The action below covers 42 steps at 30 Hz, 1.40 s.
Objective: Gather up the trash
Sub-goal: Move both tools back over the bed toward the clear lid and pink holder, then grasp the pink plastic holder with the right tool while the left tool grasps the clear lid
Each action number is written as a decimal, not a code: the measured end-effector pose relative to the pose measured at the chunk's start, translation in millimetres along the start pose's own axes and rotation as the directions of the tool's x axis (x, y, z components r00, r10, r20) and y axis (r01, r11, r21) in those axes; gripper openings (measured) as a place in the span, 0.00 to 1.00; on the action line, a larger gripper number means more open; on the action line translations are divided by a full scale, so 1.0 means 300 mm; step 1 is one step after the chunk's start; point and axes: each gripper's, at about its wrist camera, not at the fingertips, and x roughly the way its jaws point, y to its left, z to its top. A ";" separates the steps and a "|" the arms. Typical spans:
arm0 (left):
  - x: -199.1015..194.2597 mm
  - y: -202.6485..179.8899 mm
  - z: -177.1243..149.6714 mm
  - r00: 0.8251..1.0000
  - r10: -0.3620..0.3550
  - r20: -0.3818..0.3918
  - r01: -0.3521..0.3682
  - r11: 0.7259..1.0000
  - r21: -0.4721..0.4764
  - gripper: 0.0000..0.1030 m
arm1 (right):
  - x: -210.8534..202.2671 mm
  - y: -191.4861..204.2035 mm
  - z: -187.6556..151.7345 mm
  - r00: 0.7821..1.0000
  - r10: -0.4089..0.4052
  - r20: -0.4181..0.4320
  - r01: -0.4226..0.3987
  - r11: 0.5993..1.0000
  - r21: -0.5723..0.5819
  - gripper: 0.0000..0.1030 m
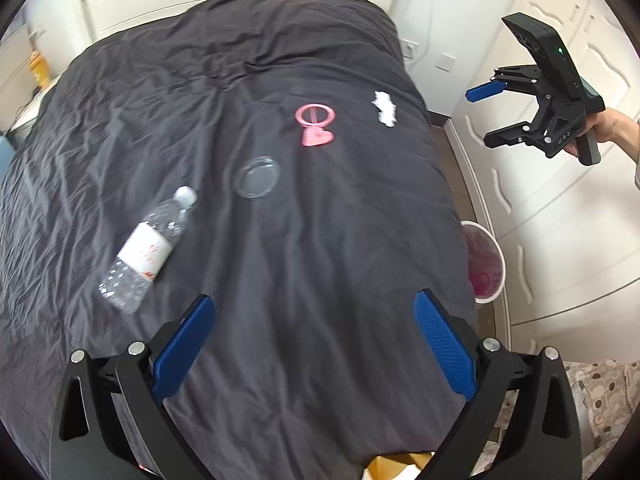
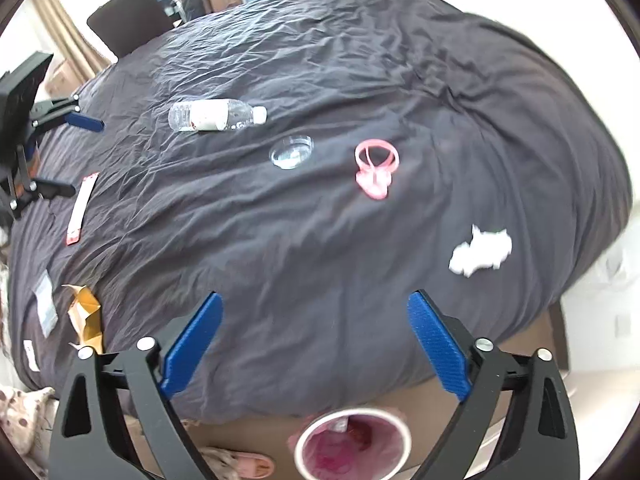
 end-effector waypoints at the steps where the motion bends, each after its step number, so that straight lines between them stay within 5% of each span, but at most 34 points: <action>1: -0.010 0.026 -0.001 1.000 0.006 0.003 -0.006 1.000 -0.012 0.95 | 0.007 0.005 0.037 1.000 -0.005 0.002 0.005 1.000 -0.021 0.89; 9: -0.023 0.200 0.058 0.999 0.041 0.027 -0.038 0.994 -0.100 0.95 | 0.079 -0.026 0.254 1.000 -0.003 0.006 0.003 0.995 -0.101 0.90; 16: 0.001 0.297 0.148 0.997 0.079 0.006 -0.077 0.987 -0.140 0.95 | 0.230 -0.081 0.438 0.995 0.096 -0.027 -0.099 0.972 -0.211 0.89; 24: 0.133 0.396 0.234 0.995 0.092 -0.028 -0.096 0.970 -0.224 0.95 | 0.523 -0.135 0.518 0.949 0.196 -0.245 -0.267 0.916 -0.299 0.48; 29: 0.231 0.439 0.264 0.995 0.087 -0.055 -0.098 0.966 -0.241 0.95 | 0.688 -0.153 0.493 0.922 0.163 -0.350 -0.289 0.892 -0.347 0.46; 34: 0.340 0.435 0.309 0.997 0.050 -0.063 -0.063 0.973 -0.220 0.95 | 0.756 -0.175 0.467 0.909 0.145 -0.390 -0.296 0.884 -0.361 0.33; 36: 0.389 0.427 0.334 0.998 0.021 -0.059 -0.034 0.975 -0.221 0.95 | 0.769 -0.185 0.460 0.909 0.139 -0.394 -0.293 0.884 -0.365 0.16; 42: 0.520 0.399 0.383 0.996 -0.050 -0.075 0.032 0.976 -0.216 0.95 | 0.754 -0.201 0.469 0.914 0.163 -0.372 -0.311 0.870 -0.383 0.07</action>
